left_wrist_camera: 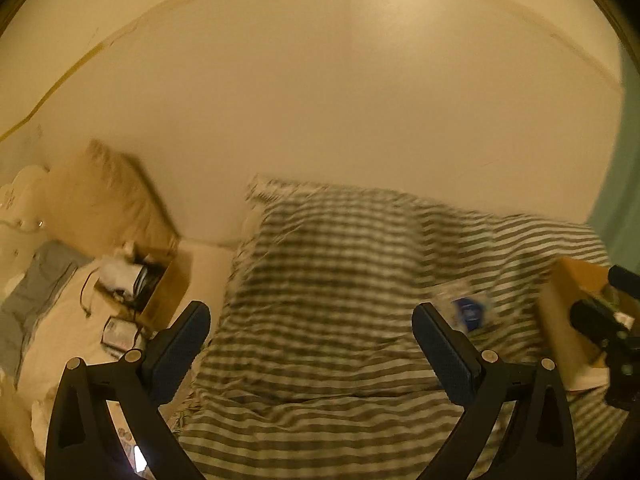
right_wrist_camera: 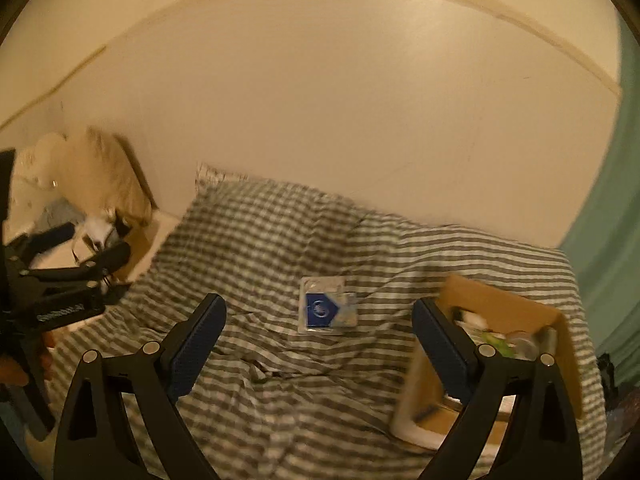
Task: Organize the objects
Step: 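Return to the bed and grasp the blue-and-white tissue pack with the right tool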
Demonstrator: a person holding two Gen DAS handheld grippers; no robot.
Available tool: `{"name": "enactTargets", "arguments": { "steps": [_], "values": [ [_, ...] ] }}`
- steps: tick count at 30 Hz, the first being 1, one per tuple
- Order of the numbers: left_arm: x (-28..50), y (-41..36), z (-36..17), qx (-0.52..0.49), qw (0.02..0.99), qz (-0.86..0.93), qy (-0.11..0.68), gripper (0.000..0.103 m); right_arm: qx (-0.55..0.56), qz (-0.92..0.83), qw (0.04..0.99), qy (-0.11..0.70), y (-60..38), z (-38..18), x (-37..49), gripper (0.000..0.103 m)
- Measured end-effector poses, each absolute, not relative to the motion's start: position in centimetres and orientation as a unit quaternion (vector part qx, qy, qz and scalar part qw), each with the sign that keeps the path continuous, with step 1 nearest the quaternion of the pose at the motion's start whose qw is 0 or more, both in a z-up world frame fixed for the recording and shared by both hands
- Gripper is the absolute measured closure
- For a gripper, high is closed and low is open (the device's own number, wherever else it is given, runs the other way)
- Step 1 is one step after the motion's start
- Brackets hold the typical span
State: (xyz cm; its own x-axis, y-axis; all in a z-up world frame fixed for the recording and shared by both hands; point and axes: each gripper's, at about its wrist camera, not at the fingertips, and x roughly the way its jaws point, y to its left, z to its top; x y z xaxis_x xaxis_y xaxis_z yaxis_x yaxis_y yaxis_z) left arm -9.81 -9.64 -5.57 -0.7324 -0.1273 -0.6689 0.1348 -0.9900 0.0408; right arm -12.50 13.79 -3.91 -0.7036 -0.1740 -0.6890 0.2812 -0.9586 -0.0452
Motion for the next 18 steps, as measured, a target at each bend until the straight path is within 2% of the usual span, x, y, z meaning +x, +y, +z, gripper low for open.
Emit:
{"name": "enactTargets", "arguments": {
  "steps": [5,11,15,18],
  "values": [
    [-12.1,-10.1,-9.0,0.374,0.087,-0.923,-0.01,0.0,0.421,-0.899,0.112,0.048,12.0,-10.7,-18.0,0.009],
    [-14.9,-8.4,-13.3,0.4,0.07,-0.914,0.0,0.0,0.469,-0.878,0.068,0.072,13.3,-18.5,-23.6,0.009],
    [-16.5,-7.2,-15.4,0.416,0.062,-0.907,0.001,0.0,0.491,-0.867,0.054,0.063,15.2,-21.3,-25.8,0.009],
    [-17.4,-6.3,-16.3,0.426,0.059,-0.903,0.0,0.0,0.516,-0.852,0.084,0.022,16.3,-22.8,-26.8,0.009]
  ]
}}
